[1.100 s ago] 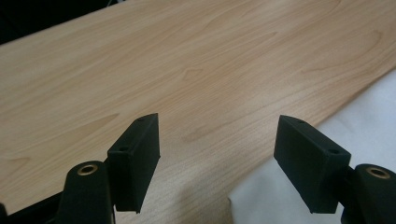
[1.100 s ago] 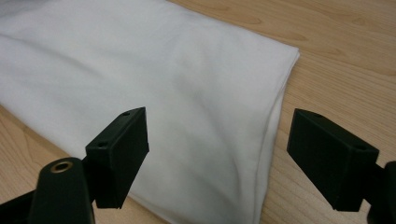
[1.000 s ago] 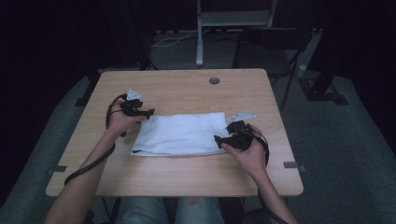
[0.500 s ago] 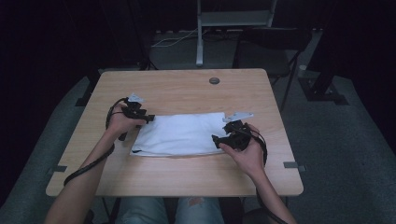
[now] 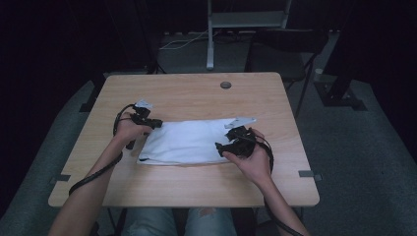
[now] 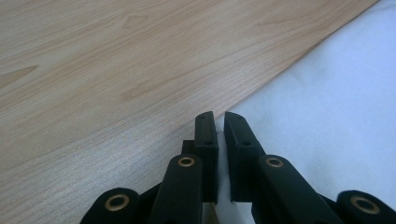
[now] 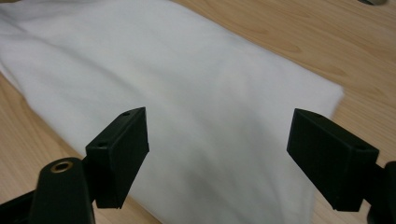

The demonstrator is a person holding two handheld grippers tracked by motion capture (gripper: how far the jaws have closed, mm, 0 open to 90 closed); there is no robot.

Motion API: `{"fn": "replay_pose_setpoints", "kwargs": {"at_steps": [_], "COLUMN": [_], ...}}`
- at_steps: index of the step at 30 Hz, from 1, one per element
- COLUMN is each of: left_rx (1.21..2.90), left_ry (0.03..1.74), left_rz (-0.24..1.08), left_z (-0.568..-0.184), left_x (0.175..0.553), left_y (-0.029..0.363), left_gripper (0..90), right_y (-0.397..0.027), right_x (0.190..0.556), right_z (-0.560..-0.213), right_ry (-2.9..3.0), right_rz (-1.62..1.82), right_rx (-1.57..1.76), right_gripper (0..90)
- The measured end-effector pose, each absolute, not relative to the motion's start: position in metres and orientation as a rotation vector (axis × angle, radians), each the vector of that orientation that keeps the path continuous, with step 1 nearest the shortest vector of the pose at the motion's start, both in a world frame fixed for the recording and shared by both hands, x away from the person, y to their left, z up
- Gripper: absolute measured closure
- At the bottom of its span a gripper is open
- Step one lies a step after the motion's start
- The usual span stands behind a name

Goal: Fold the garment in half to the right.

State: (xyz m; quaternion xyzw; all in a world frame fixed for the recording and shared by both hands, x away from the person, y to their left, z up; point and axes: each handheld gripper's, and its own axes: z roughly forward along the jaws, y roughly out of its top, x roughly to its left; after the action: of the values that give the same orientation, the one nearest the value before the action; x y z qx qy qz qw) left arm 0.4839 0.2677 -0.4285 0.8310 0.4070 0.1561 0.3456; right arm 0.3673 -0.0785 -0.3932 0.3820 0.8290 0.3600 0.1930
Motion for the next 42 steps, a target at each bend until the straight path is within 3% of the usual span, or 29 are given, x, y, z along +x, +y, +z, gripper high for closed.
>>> {"fn": "replay_pose_setpoints", "kwargs": {"at_steps": [14,27,42], "left_rx": [2.176,2.197,2.211], "left_ry": [0.996,0.977,0.968], "left_rz": [0.440,0.437,0.426], "left_z": [-0.408,-0.403,-0.403], "left_x": [0.474,0.474,0.475], "left_y": [0.269,0.270,0.270], "left_gripper": [86.0,86.1,86.1], "right_y": [0.031,0.112,0.154], "right_x": [0.370,0.372,0.376], "right_z": [-0.372,-0.389,-0.412], "right_ry": [2.490,2.635,2.721], "right_rz": [1.048,1.028,0.964], "right_rx": [0.724,0.547,0.435], "right_gripper": [20.1,20.8,36.7]}}
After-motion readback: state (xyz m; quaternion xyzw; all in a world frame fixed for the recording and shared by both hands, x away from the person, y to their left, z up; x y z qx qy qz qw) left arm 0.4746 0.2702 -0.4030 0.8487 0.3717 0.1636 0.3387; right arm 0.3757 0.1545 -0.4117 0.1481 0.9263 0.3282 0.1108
